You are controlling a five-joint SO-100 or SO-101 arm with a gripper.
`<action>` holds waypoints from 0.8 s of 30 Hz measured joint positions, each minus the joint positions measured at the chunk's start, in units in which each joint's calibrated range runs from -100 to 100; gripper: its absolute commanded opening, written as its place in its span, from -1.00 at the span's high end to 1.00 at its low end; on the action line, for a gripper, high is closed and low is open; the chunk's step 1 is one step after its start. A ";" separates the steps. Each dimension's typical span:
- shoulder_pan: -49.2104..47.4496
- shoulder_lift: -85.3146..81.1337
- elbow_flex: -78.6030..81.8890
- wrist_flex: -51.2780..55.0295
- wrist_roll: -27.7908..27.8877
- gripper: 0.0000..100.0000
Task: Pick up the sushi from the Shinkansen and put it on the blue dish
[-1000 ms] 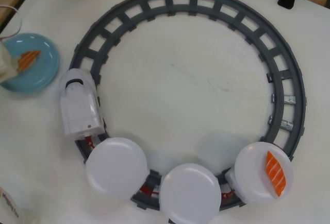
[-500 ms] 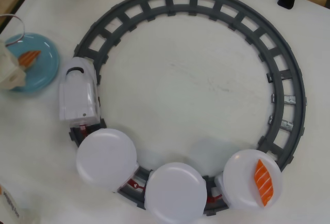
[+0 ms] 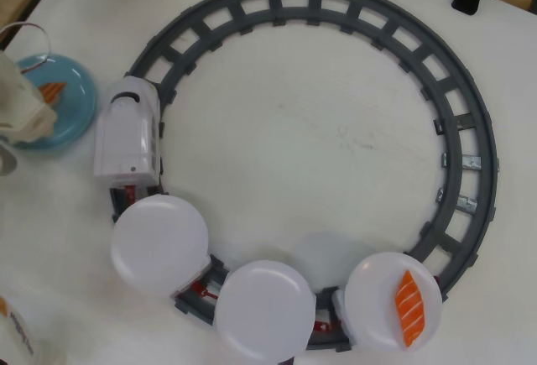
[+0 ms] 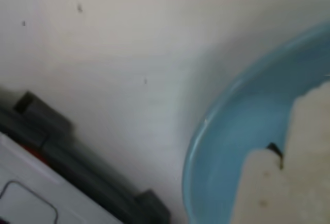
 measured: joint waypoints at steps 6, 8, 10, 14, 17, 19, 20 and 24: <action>2.37 0.00 0.00 -1.43 0.88 0.82; 2.45 0.00 0.00 -1.43 0.98 0.81; 2.37 0.00 0.00 -1.43 0.98 0.81; 2.04 0.00 0.00 -1.43 0.98 0.81; 2.13 0.00 0.27 -2.02 0.93 0.81; 2.29 0.00 0.37 -3.36 0.88 0.78; 2.29 0.00 0.37 -3.45 0.88 0.76; 2.45 0.00 0.37 -3.45 0.88 0.68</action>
